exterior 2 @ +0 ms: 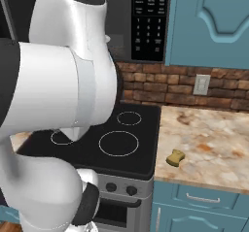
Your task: Place the sponge inside the microwave to prepare for sanitizing.
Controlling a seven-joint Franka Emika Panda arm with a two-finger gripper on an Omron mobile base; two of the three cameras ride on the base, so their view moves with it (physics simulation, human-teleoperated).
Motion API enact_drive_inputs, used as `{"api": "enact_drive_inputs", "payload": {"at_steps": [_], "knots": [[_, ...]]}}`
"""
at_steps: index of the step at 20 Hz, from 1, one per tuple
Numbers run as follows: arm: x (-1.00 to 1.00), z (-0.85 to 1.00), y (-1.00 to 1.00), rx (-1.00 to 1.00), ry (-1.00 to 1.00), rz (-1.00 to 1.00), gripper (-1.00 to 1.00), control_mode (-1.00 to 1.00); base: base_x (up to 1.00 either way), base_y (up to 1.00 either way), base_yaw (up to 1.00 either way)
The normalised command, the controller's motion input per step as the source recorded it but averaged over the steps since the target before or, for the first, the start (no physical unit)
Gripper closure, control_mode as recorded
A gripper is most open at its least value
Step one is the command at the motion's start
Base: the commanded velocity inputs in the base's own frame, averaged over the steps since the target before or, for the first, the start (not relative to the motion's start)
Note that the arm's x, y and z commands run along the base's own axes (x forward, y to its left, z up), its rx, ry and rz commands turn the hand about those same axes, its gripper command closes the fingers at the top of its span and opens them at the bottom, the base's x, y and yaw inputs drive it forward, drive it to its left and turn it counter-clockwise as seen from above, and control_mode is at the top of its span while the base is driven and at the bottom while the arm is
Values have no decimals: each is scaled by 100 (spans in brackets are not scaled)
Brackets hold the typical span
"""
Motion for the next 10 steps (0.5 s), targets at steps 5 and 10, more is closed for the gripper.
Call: {"api": "enact_drive_inputs", "payload": {"at_steps": [5, 10], "knots": [[0, -3, -5, -35, 63, -8, -100, -100, 0, 0, 0], [-1, -17, -1, -35, 79, -7, -100, -100, 0, 0, 0]]}}
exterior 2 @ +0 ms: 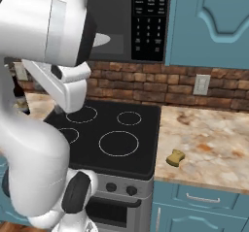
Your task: Place the sponge inside the microwave to prepare for sanitizing.
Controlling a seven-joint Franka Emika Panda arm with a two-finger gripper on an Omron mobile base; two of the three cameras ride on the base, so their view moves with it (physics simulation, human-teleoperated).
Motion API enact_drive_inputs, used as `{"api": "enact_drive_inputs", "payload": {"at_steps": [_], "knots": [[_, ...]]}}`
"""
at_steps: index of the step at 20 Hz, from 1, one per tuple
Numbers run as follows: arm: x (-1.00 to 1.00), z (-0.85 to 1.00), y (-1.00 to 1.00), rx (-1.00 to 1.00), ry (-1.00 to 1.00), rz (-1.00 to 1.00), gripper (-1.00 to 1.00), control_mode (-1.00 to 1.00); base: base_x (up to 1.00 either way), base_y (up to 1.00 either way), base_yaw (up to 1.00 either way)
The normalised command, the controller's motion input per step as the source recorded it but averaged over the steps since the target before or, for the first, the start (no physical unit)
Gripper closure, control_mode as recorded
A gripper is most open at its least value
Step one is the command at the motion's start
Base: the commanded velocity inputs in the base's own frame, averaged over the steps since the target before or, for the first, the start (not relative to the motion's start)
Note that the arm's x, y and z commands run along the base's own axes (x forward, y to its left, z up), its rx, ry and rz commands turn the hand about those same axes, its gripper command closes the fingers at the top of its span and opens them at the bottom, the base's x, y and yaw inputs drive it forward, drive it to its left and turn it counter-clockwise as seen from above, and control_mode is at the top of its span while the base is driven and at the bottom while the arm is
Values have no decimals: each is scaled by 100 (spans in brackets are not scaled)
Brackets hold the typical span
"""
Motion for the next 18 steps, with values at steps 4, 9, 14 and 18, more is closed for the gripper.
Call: {"api": "enact_drive_inputs", "payload": {"at_steps": [4, 9, 14, 18], "knots": [[-11, -37, 0, -36, 88, -9, -100, -100, 0, 0, 0], [-15, -43, 0, -30, 92, -8, -100, -100, 0, 0, 0], [-1, -31, -1, -9, 53, -1, -100, -100, 0, 0, 0], [0, -31, -12, -2, -13, 5, -100, -100, 0, 0, 0]]}}
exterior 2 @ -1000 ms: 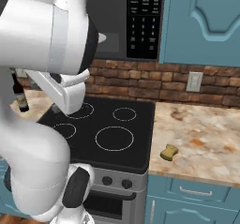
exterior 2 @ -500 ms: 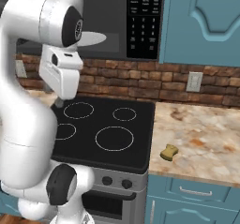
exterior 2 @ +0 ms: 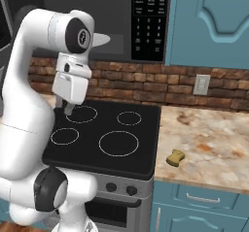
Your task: Place the sponge inside the microwave to prepare for sanitizing.
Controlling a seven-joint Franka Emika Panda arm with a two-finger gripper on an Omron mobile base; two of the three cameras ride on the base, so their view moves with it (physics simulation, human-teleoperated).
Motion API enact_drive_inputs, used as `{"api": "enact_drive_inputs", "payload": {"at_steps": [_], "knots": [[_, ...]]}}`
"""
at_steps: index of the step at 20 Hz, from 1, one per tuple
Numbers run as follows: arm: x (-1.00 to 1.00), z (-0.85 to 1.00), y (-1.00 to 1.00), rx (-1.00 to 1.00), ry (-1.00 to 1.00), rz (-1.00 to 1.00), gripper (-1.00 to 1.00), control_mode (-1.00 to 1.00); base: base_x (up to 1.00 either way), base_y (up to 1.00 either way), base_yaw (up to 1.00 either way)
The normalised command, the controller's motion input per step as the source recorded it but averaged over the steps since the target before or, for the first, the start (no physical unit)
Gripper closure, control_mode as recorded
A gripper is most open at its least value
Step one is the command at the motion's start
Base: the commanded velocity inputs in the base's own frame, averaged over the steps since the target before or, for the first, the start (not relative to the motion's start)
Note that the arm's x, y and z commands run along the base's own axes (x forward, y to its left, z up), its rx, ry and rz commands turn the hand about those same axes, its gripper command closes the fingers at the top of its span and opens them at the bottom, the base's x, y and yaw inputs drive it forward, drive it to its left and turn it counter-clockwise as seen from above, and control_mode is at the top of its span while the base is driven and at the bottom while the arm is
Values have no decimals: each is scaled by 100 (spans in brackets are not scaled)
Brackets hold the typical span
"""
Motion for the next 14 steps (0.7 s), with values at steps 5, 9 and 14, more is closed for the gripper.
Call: {"api": "enact_drive_inputs", "payload": {"at_steps": [5, 9, 14], "knots": [[-2, -85, -14, -9, -29, 8, -100, -100, 0, 0, 0], [2, -59, -23, -3, -24, 8, -100, -100, 0, 0, 0], [50, -16, -40, 0, -2, 5, -100, -100, 0, 0, 0]]}}
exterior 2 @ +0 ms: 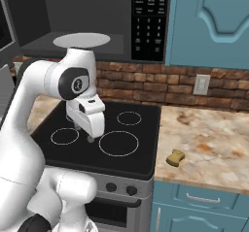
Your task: Place the sponge inside the microwave to prepare for sanitizing.
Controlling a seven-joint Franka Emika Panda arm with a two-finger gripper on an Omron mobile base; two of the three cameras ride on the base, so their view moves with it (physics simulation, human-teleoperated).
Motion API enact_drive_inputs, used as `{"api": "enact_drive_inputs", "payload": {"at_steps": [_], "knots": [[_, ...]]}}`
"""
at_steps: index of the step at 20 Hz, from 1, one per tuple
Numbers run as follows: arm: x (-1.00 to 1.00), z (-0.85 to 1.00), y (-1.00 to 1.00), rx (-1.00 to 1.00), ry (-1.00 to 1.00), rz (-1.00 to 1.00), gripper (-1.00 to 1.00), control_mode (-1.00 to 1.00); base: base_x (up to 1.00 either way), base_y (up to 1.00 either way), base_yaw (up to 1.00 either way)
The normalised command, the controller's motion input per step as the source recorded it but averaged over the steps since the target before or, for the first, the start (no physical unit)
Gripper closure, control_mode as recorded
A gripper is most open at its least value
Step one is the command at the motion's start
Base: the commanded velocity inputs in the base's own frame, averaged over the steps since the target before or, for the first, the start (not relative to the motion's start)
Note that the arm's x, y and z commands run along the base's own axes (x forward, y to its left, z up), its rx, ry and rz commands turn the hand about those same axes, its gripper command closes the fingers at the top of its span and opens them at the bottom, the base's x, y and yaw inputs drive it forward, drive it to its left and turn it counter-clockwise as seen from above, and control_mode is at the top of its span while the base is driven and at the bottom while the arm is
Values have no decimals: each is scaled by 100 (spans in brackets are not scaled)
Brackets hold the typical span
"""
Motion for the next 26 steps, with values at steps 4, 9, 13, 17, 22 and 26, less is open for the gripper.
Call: {"api": "enact_drive_inputs", "payload": {"at_steps": [4, 9, 13, 17, 22, 26], "knots": [[82, -21, -48, 0, -8, 14, -100, -100, 0, 0, 0], [53, -45, -62, -10, -7, 5, -100, -100, 0, 0, 0], [38, -52, -78, -8, -9, 4, -100, -100, 0, 0, 0], [59, -52, -76, -8, -5, 2, -100, -100, 0, 0, 0], [50, -38, -76, -1, -3, 3, -100, -100, 0, 0, 0], [47, -33, -63, 0, -3, 3, -100, -100, 0, 0, 0]]}}
